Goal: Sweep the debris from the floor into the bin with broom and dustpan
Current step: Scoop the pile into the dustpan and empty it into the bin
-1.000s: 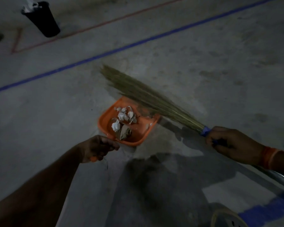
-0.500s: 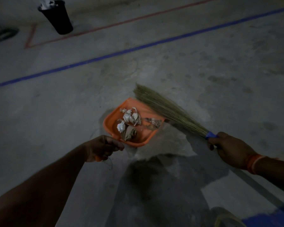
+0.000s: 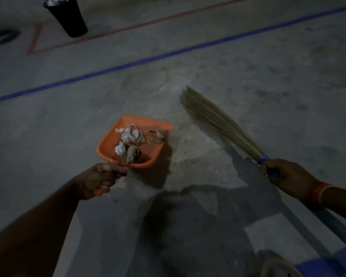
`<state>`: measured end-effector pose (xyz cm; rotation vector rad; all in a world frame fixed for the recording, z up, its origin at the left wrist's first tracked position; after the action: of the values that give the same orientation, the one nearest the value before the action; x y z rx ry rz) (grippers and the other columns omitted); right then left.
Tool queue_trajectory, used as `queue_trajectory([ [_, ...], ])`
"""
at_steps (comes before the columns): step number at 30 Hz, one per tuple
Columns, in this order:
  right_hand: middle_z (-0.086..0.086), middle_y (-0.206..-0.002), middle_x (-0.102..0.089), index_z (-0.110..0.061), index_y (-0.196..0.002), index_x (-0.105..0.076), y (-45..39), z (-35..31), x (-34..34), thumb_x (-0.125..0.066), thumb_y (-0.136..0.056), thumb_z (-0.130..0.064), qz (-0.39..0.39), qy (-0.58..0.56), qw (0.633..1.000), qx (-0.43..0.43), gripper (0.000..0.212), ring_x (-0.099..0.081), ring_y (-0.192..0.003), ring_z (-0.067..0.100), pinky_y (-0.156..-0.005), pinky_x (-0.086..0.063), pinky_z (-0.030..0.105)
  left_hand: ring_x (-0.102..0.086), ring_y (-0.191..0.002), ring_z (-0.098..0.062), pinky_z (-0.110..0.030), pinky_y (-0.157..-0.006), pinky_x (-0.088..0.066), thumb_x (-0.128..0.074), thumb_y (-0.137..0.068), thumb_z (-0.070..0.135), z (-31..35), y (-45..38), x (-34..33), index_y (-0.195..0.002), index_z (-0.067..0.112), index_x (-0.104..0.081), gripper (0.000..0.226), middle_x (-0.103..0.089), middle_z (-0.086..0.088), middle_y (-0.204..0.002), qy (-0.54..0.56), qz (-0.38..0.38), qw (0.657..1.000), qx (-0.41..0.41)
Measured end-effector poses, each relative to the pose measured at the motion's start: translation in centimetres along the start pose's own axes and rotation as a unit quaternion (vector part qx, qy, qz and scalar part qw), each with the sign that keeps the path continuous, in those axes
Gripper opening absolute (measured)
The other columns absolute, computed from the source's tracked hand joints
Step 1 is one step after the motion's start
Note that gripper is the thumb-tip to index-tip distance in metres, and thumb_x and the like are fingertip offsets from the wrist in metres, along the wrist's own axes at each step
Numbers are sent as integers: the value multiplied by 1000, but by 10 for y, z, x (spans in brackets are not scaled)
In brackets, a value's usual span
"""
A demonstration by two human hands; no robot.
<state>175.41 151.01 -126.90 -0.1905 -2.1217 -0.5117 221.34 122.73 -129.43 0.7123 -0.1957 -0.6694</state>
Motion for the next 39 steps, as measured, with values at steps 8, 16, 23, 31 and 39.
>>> queue_trajectory([
  [8, -14, -79, -57, -13, -90, -65, -18, -19, 14, -57, -85, 6, 3, -84, 996, 0, 21, -54, -62, -16, -50, -41, 7, -31, -41, -2, -13, -37, -26, -51, -93, -7, 11, 7, 15, -109, -5, -67, 23, -49, -2, -68, 47, 65, 996, -43],
  [16, 4, -72, -62, -17, -79, -64, -92, -53, 1, -59, -87, 3, -46, -161, 985, 47, 23, -58, -59, 21, -51, -48, 24, -28, -37, -7, -14, -34, -27, -49, -98, -6, 15, 1, 13, -95, 4, -77, 30, -35, -4, -56, -1, 115, 991, -63],
  [23, 11, -64, -55, -5, -88, -63, -164, -83, -19, -57, -89, 3, -61, -286, 956, 24, 10, -55, -50, 24, -43, -45, 27, -27, -38, -8, -15, -38, -25, -50, -100, -1, 19, -25, -4, -101, 3, -74, 25, -33, 0, -49, 3, 155, 985, -82],
  [31, 8, -57, -57, -15, -82, -67, -160, -103, 12, -62, -88, -1, 12, -342, 939, -19, 16, -54, -48, 29, -44, -46, 32, -32, -44, -12, -17, -43, -26, -46, -99, -7, 61, 0, -41, -88, 12, -79, 41, -38, -14, -71, 44, 213, 967, -133],
  [39, 1, -55, -60, -17, -83, -70, -166, -216, 172, -64, -89, -3, -37, -315, 948, -25, 16, -54, -47, 23, -44, -49, 34, -29, -43, -9, -19, -46, -21, -42, -99, -10, 218, 95, -22, -88, 12, -80, 45, -34, -4, -57, 109, 199, 969, -102],
])
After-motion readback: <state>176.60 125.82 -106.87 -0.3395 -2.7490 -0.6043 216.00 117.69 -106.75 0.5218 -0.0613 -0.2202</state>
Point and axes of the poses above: each hand's wrist, its own y-axis away from the middle knuckle, its own x-axis out of the back of the hand, z = x × y, the point moved 5 cm from there along -y, towards the middle knuckle
